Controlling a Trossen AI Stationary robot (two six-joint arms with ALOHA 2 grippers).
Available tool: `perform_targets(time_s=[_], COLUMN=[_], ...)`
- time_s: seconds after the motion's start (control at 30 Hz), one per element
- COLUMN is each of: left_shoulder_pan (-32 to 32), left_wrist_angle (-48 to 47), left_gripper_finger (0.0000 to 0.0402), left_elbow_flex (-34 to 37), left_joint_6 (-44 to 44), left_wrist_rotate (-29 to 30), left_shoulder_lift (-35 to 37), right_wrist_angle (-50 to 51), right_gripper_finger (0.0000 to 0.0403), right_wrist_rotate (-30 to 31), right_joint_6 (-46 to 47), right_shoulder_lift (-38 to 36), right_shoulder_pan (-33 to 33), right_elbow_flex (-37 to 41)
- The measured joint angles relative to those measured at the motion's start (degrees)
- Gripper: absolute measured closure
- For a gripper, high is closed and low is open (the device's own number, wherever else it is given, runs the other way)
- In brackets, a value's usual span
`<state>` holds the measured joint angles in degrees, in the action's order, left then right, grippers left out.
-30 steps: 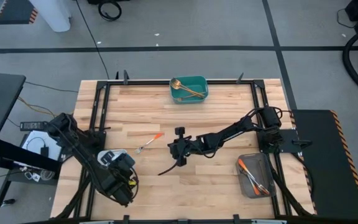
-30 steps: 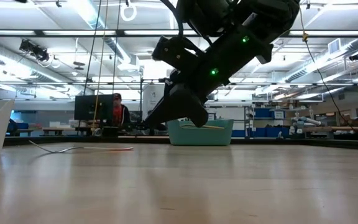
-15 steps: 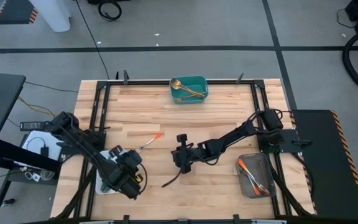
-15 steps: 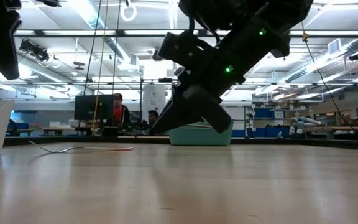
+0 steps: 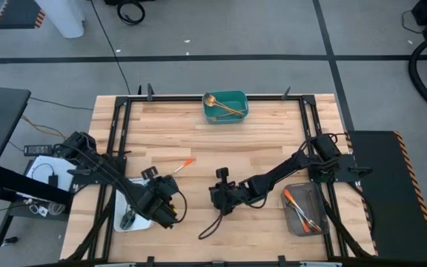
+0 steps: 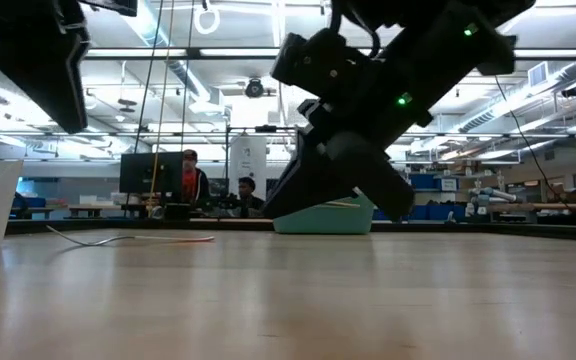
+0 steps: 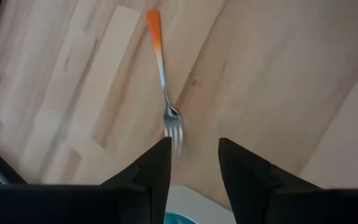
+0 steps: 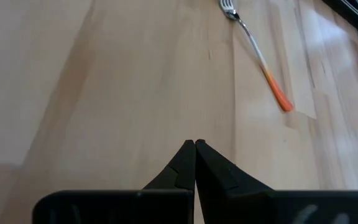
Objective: Sort silverware by color (type)
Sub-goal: Put the orange fork into the black bin
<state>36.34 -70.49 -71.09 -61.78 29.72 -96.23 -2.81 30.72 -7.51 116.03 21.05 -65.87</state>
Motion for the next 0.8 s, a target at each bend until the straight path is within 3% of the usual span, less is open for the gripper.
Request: perform_targets(time_s=[0.5,0.8], left_shoulder_pan=[-6.31,-8.96], left_wrist_angle=[6.59,13.71], left_gripper_finger=[0.026,0.026], left_elbow_flex=[0.46,7.15], left_joint_6=[19.34,26.93], left_wrist_rotate=[4.33,5.32], left_shoulder_lift=[0.0,0.2], right_wrist_angle=[7.79,10.73], right_gripper_finger=[0.0392,0.0392], right_wrist_rotate=[12.43,14.62], right_joint_6=[10.12,16.66], right_shoulder_lift=[0.0,0.0], right_shoulder_pan=[6.84,8.64], right_elbow_flex=[0.0,0.0])
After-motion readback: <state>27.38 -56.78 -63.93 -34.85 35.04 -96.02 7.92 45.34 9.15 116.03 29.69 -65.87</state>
